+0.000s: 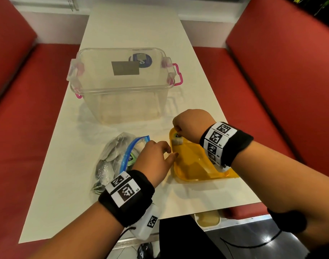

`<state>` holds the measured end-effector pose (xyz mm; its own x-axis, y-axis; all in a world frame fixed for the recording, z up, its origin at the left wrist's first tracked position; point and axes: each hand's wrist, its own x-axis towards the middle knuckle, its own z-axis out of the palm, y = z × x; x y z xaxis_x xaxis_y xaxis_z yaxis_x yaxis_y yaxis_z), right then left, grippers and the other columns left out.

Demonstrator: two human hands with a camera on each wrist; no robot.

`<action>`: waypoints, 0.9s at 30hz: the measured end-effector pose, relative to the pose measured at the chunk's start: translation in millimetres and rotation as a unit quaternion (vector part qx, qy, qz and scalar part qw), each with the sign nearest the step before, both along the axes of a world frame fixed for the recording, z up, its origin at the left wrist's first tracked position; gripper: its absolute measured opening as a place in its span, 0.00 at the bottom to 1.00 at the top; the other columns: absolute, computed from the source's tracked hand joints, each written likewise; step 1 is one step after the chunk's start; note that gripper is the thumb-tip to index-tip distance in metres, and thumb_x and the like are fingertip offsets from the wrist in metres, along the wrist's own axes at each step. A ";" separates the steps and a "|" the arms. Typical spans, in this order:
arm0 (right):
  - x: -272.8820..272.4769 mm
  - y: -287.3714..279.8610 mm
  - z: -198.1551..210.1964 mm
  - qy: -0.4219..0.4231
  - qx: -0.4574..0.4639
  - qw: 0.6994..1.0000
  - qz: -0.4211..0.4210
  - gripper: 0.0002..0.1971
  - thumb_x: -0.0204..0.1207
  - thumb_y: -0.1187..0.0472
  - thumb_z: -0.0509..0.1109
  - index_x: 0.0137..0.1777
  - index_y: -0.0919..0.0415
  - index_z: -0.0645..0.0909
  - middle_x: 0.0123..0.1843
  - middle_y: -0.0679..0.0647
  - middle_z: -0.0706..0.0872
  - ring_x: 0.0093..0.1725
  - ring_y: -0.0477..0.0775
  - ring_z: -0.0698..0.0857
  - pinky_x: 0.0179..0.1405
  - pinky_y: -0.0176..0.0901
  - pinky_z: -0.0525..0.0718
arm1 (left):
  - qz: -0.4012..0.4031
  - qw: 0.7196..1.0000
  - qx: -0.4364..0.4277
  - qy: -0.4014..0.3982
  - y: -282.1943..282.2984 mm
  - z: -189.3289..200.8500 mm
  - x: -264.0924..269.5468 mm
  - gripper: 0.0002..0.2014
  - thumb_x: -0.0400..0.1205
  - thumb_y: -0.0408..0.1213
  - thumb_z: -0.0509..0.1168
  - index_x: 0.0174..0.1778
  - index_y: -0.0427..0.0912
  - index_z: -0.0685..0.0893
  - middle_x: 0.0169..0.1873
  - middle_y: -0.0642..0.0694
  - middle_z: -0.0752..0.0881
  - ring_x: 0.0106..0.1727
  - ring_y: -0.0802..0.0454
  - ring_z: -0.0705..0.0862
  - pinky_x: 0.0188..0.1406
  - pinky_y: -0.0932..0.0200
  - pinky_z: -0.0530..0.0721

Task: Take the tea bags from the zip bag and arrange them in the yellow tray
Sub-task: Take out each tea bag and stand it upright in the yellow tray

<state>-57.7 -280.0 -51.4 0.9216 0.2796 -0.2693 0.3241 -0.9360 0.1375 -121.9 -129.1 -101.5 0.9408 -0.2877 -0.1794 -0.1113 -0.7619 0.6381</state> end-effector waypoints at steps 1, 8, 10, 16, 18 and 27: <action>-0.2 -0.4 -0.5 -0.005 0.005 1.000 -0.001 0.05 0.78 0.58 0.68 0.50 0.58 0.82 0.47 0.54 0.85 0.47 0.57 0.84 0.38 0.43 0.75 | -0.001 1.000 -0.001 -0.001 1.0 0.5 -0.6 0.14 0.83 0.54 0.62 0.59 0.51 0.81 0.55 0.46 0.79 0.50 0.51 0.82 0.50 0.61 0.77; -3.2 -6.2 10.7 -0.042 0.083 0.995 -0.029 0.04 0.77 0.57 0.68 0.47 0.57 0.79 0.42 0.52 0.83 0.43 0.55 0.81 0.37 0.42 0.73 | 0.012 0.995 -0.096 -0.023 15.3 10.1 -1.6 0.17 0.84 0.32 0.54 0.66 0.50 0.78 0.57 0.45 0.81 0.49 0.51 0.82 0.50 0.62 0.81; -6.3 -6.2 23.1 -0.021 0.145 0.989 -0.033 0.07 0.77 0.53 0.69 0.47 0.56 0.82 0.41 0.50 0.83 0.45 0.54 0.82 0.39 0.41 0.75 | 0.034 0.985 -0.165 -0.022 19.2 16.7 -3.3 0.20 0.85 0.30 0.53 0.70 0.53 0.74 0.52 0.49 0.83 0.40 0.56 0.84 0.40 0.69 0.82; -26.0 5.0 54.2 0.049 0.302 0.952 -0.010 0.11 0.80 0.51 0.67 0.53 0.56 0.87 0.45 0.47 0.88 0.34 0.36 0.81 0.38 0.29 0.76 | 0.106 0.927 -0.353 0.064 20.8 34.3 -2.3 0.19 0.87 0.35 0.58 0.71 0.59 0.66 0.44 0.44 0.88 0.32 0.51 0.85 0.32 0.55 0.79; -29.5 6.9 57.2 0.056 0.333 0.941 -0.023 0.09 0.79 0.52 0.70 0.52 0.55 0.87 0.43 0.46 0.88 0.35 0.38 0.84 0.38 0.31 0.79 | 0.109 0.914 -0.384 0.076 19.4 41.0 -3.4 0.17 0.87 0.35 0.57 0.69 0.57 0.67 0.47 0.45 0.88 0.29 0.56 0.84 0.27 0.63 0.77; -37.0 -2.7 72.6 0.060 0.388 0.917 -0.068 0.03 0.76 0.64 0.69 0.48 0.60 0.80 0.37 0.52 0.90 0.35 0.46 0.90 0.38 0.43 0.87 | 0.069 0.941 -0.327 0.057 28.3 41.9 -2.1 0.11 0.83 0.42 0.66 0.60 0.49 0.78 0.39 0.47 0.85 0.26 0.61 0.81 0.24 0.71 0.75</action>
